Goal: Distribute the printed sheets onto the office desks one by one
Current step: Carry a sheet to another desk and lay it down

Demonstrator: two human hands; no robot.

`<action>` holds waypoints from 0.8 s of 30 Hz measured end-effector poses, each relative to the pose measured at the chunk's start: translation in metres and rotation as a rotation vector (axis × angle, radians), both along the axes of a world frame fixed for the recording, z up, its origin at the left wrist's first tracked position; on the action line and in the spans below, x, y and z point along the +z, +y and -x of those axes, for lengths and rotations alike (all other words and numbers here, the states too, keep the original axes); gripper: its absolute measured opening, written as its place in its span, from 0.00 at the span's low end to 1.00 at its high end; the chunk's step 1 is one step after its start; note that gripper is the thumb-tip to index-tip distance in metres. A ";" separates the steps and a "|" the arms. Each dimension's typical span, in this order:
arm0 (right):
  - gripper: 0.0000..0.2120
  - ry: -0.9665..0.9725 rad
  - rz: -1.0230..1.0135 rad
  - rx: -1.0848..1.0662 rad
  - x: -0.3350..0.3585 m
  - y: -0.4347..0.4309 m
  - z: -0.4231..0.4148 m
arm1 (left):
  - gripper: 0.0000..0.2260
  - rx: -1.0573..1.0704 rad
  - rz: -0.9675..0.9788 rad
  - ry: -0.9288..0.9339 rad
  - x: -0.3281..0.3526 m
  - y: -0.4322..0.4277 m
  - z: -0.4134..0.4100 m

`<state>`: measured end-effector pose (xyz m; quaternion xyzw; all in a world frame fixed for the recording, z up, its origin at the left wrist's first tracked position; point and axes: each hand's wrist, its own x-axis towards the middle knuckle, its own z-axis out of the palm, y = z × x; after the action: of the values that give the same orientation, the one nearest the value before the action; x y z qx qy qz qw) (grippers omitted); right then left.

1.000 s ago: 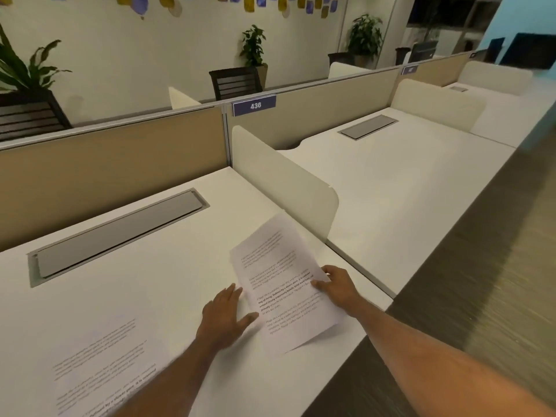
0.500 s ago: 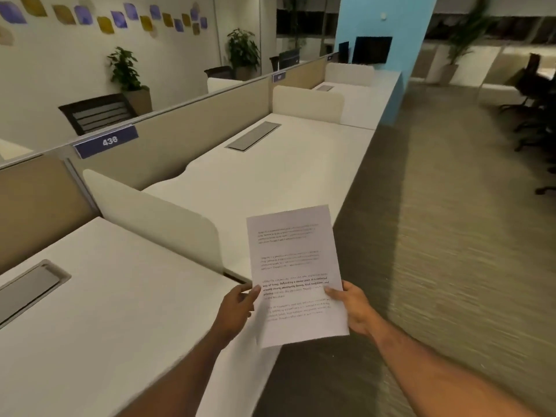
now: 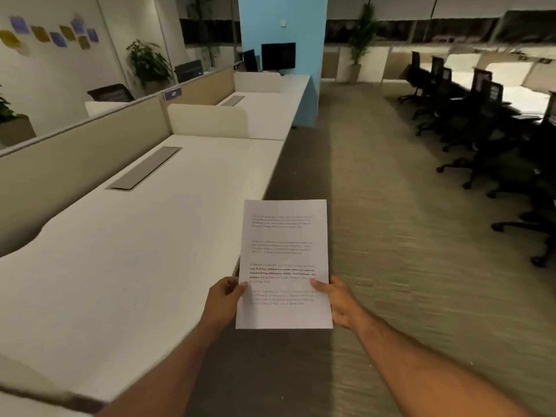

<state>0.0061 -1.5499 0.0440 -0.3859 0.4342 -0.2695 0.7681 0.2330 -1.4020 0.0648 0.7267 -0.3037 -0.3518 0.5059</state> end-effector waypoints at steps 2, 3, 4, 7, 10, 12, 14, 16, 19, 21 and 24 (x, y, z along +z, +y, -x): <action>0.19 -0.003 0.006 -0.024 0.003 -0.025 0.005 | 0.07 -0.023 0.008 -0.002 0.003 -0.030 0.003; 0.19 -0.014 0.007 -0.036 0.003 -0.040 0.008 | 0.08 -0.037 0.010 -0.002 0.004 -0.048 0.003; 0.18 -0.025 0.007 -0.046 0.002 -0.053 0.009 | 0.09 -0.049 0.009 -0.005 0.005 -0.065 0.004; 0.18 -0.038 0.011 -0.086 -0.002 -0.094 0.009 | 0.13 -0.093 0.003 0.014 0.005 -0.121 0.002; 0.18 -0.049 0.020 -0.124 -0.007 -0.140 0.004 | 0.12 -0.137 0.005 -0.002 -0.003 -0.179 -0.006; 0.18 -0.046 0.043 -0.138 -0.010 -0.175 -0.002 | 0.10 -0.158 0.019 -0.004 -0.010 -0.221 -0.016; 0.18 -0.037 0.065 -0.153 -0.009 -0.212 -0.009 | 0.08 -0.177 0.036 -0.008 -0.015 -0.265 -0.027; 0.18 0.001 0.080 -0.167 -0.007 -0.251 -0.016 | 0.06 -0.207 0.043 0.005 -0.019 -0.311 -0.037; 0.18 0.044 0.087 -0.193 -0.004 -0.317 -0.029 | 0.06 -0.251 0.037 0.006 -0.022 -0.383 -0.057; 0.18 0.060 0.106 -0.200 0.005 -0.347 -0.035 | 0.06 -0.275 0.033 -0.013 -0.019 -0.416 -0.065; 0.17 0.089 0.121 -0.219 0.011 -0.400 -0.047 | 0.06 -0.296 0.029 -0.011 -0.017 -0.476 -0.079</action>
<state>0.0533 -1.9503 0.0550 -0.3933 0.4904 -0.3599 0.6894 0.3120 -1.8775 0.0482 0.6686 -0.4153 -0.4142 0.4572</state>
